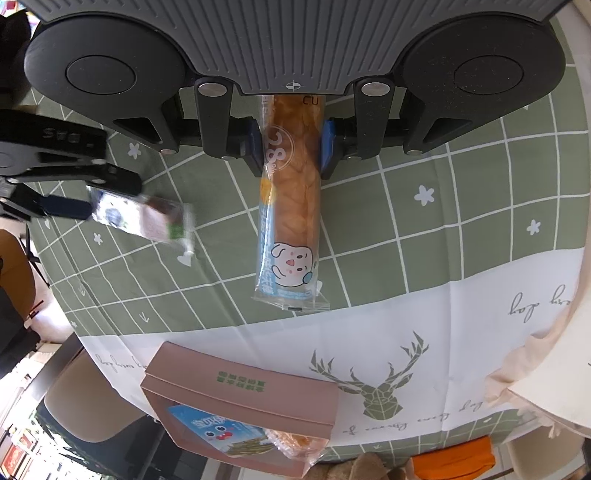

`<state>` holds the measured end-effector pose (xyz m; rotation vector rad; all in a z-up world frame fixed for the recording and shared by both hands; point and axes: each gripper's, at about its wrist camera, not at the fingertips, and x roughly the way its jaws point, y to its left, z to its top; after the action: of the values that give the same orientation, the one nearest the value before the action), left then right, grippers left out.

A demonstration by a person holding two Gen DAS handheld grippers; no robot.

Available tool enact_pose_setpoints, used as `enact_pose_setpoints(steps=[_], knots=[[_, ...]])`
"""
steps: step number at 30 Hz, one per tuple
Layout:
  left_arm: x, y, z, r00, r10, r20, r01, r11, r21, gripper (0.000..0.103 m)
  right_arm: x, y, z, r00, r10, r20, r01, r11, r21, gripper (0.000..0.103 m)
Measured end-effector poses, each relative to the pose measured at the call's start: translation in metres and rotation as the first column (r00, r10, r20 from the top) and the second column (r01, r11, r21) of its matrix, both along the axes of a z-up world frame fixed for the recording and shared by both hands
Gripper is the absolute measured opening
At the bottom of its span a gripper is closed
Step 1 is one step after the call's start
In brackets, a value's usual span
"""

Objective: Organize snacks
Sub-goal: 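Grasp the blueberry hawthorn lollipop with right gripper while left gripper holds the bread roll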

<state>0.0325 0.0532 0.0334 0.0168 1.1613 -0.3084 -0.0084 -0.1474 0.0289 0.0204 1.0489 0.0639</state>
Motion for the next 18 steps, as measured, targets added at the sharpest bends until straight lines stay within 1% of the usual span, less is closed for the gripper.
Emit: enact_pose_setpoints(steps=[2,4,9,11,12,13,16,18], knots=[[0.0,0.0,0.0,1.0,-0.002,0.001,0.002,1.0,0.003,0.036,0.006,0.012,-0.003,0.999,0.038,0.025,-0.038,0.999,-0.032,0.074],[0.0,-0.001,0.0,1.0,-0.003,0.002,0.003,1.0,0.005,0.036,0.013,0.02,-0.004,0.996,0.075,0.048,-0.074,0.997,-0.033,0.074],[-0.001,-0.001,0.0,1.0,-0.005,0.003,0.005,1.0,0.007,0.036,0.026,0.032,-0.005,0.988,0.14,0.07,-0.137,0.989,-0.047,0.074],[-0.001,-0.001,0.001,1.0,-0.003,0.002,0.003,1.0,0.004,0.036,0.032,0.036,-0.005,0.981,0.181,0.071,-0.176,0.982,-0.07,0.078],[-0.001,0.001,0.0,1.0,0.0,0.001,0.0,1.0,-0.002,0.036,0.036,0.037,-0.006,0.979,0.194,0.07,-0.188,0.979,-0.08,0.083],[0.0,0.002,0.001,1.0,0.005,-0.001,-0.005,1.0,-0.009,0.035,0.039,0.038,-0.006,0.976,0.206,0.074,-0.199,0.976,-0.09,0.085],[-0.002,0.008,0.001,1.0,0.025,-0.006,-0.025,1.0,-0.02,0.035,0.047,0.039,-0.008,0.965,0.244,0.096,-0.236,0.968,-0.086,0.085],[-0.003,0.011,0.001,0.999,0.032,-0.004,-0.032,0.999,-0.011,0.035,0.052,0.039,-0.009,0.964,0.25,0.095,-0.245,0.968,-0.058,0.085]])
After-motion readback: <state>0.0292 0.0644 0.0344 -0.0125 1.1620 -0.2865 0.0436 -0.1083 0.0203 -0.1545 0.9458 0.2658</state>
